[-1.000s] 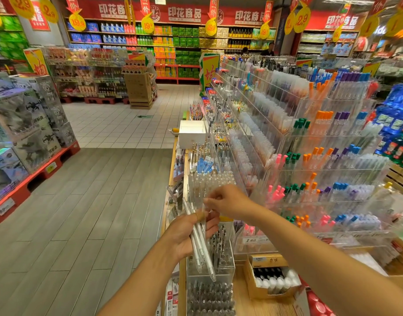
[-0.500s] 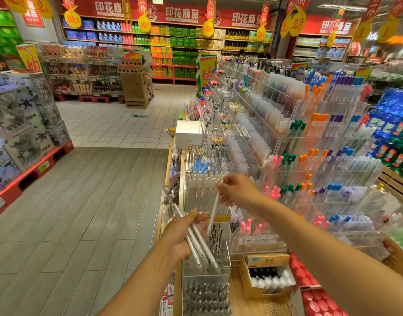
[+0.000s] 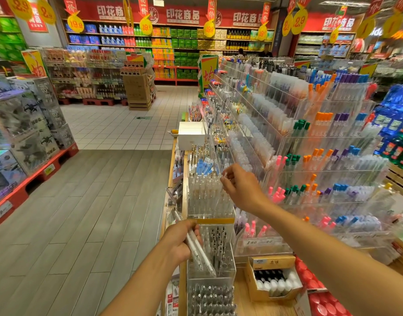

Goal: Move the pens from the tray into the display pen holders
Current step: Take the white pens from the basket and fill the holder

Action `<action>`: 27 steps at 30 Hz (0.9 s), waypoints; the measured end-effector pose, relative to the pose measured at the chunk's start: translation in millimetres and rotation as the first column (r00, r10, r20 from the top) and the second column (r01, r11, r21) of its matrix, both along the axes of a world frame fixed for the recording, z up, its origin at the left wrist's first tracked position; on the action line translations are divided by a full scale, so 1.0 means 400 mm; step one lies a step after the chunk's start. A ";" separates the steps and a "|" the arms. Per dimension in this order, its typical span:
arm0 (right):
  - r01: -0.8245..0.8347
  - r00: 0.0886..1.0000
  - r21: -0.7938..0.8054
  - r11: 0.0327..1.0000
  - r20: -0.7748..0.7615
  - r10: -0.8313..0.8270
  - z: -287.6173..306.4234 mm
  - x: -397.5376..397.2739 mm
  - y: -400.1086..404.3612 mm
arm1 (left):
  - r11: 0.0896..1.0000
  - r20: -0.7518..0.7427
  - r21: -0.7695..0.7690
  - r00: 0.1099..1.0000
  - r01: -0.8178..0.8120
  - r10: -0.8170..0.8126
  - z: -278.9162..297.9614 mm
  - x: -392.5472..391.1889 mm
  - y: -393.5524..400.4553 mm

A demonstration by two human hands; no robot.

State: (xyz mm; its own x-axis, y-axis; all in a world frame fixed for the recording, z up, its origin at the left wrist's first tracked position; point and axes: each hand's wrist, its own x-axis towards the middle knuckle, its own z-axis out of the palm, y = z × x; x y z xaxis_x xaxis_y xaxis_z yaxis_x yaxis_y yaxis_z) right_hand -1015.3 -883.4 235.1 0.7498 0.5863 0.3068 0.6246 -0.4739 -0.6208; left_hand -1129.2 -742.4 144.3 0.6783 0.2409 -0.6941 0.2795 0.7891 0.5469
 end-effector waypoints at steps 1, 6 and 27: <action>-0.008 1.000 -0.008 1.000 0.019 0.008 -0.001 0.002 0.002 | 1.000 0.003 -0.008 1.000 -0.004 0.004 0.001 0.000 0.003; -0.027 0.996 -0.138 0.990 0.086 0.039 -0.011 0.020 0.016 | 0.999 0.010 -0.034 1.000 -0.019 0.019 -0.001 0.001 0.011; -0.219 0.972 -0.258 0.941 0.030 0.234 -0.050 -0.092 0.058 | 0.999 0.145 -0.038 0.989 0.019 -0.013 0.030 -0.001 -0.004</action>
